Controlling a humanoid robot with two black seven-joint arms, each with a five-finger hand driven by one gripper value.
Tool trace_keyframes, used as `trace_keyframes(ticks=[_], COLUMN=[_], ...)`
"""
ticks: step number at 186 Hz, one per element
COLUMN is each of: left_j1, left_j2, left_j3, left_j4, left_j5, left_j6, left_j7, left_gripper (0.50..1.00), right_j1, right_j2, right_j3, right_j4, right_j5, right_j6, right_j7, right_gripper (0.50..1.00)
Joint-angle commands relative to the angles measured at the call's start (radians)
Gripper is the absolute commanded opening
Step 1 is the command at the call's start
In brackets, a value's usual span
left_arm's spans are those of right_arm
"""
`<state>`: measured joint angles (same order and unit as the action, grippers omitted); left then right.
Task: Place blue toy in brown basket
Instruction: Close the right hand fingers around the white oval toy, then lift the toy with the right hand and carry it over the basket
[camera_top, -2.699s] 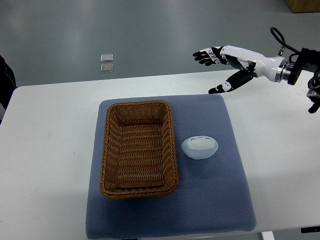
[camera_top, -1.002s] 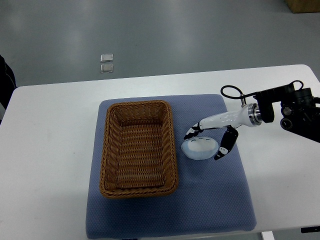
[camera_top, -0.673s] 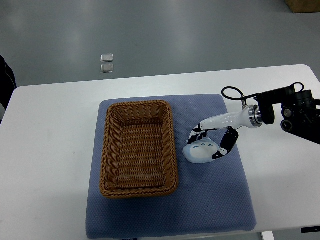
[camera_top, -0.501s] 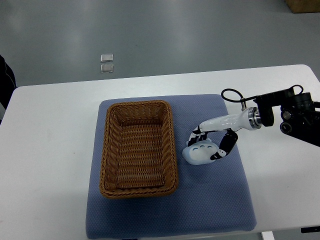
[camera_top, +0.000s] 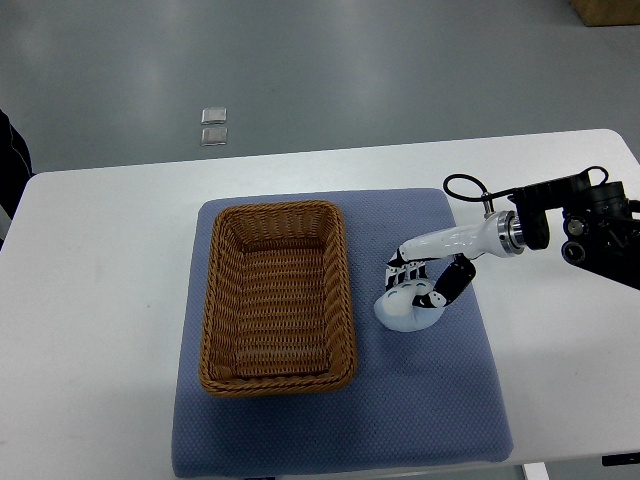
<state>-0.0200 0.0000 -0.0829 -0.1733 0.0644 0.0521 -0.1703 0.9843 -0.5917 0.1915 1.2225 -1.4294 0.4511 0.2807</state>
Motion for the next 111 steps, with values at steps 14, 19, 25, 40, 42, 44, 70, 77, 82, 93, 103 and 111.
trace_keyframes(ticks=[14, 19, 25, 40, 42, 44, 70, 77, 82, 93, 103, 111], left_j1=[0.0, 0.0, 0.0, 0.0, 0.0, 0.0, 0.0, 0.0, 0.0, 0.0, 0.0, 0.0], left_j2=[0.0, 0.0, 0.0, 0.0, 0.0, 0.0, 0.0, 0.0, 0.0, 0.0, 0.0, 0.0], left_j3=[0.0, 0.0, 0.0, 0.0, 0.0, 0.0, 0.0, 0.0, 0.0, 0.0, 0.0, 0.0], left_j4=[0.0, 0.0, 0.0, 0.0, 0.0, 0.0, 0.0, 0.0, 0.0, 0.0, 0.0, 0.0], left_j5=[0.0, 0.0, 0.0, 0.0, 0.0, 0.0, 0.0, 0.0, 0.0, 0.0, 0.0, 0.0], left_j6=[0.0, 0.0, 0.0, 0.0, 0.0, 0.0, 0.0, 0.0, 0.0, 0.0, 0.0, 0.0], left_j7=[0.0, 0.0, 0.0, 0.0, 0.0, 0.0, 0.0, 0.0, 0.0, 0.0, 0.0, 0.0], left_gripper=[1.0, 1.0, 1.0, 1.0, 1.0, 1.0, 1.0, 1.0, 1.0, 1.0, 1.0, 1.0], right_j1=[0.036, 0.042, 0.047, 0.071, 0.074, 0.077, 0.117, 0.129, 0.137, 0.162, 0.178, 0.188], right_j2=[-0.017, -0.019, -0.02, -0.02, -0.022, -0.022, -0.025, -0.023, -0.022, -0.013, 0.003, 0.015], right_j3=[0.011, 0.011, 0.013, 0.016, 0.016, 0.016, 0.017, 0.016, 0.017, 0.017, 0.025, 0.033], right_j4=[0.0, 0.0, 0.0, -0.003, -0.003, -0.005, -0.011, -0.012, -0.014, -0.015, -0.018, -0.018], right_j5=[0.003, 0.004, 0.004, 0.009, 0.009, 0.009, 0.014, 0.014, 0.014, 0.015, 0.017, 0.017], right_j6=[0.004, 0.004, 0.004, 0.004, 0.004, 0.004, 0.0, -0.002, -0.002, -0.005, -0.014, -0.02], right_j7=[0.0, 0.0, 0.0, 0.0, 0.0, 0.0, 0.0, 0.0, 0.0, 0.0, 0.0, -0.001], right_gripper=[0.5, 0.5, 0.5, 0.5, 0.5, 0.5, 0.5, 0.5, 0.5, 0.5, 0.5, 0.5])
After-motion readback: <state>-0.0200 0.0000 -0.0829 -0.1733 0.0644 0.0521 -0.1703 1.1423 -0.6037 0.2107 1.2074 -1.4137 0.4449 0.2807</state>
